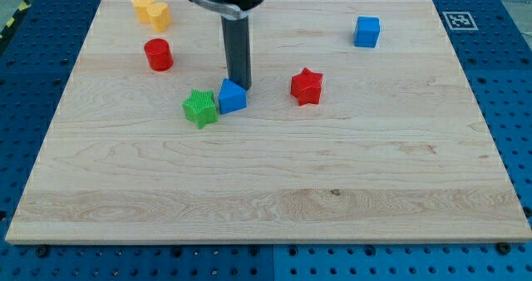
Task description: Slide the red circle to the left side of the red star
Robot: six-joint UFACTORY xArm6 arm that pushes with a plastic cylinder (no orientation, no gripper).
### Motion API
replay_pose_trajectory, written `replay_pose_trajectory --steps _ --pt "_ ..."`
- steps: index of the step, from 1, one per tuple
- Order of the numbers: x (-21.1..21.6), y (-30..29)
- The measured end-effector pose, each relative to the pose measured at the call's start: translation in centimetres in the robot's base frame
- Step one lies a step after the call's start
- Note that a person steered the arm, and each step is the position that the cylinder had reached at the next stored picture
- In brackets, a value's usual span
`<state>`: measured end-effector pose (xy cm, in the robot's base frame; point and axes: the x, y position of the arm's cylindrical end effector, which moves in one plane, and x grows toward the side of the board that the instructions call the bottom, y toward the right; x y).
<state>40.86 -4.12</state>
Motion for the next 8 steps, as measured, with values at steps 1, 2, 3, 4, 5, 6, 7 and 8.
replay_pose_trajectory --steps 1,2,3,4,5,6,7,8 --pt "0.0 -1.7" --pt "-1.0 -7.7" --pt "-2.4 -13.5" --pt "-6.9 -17.3" --pt "-7.3 -17.7" --pt "-6.2 -13.8" --pt "-5.5 -8.7" --pt "-5.5 -7.6"
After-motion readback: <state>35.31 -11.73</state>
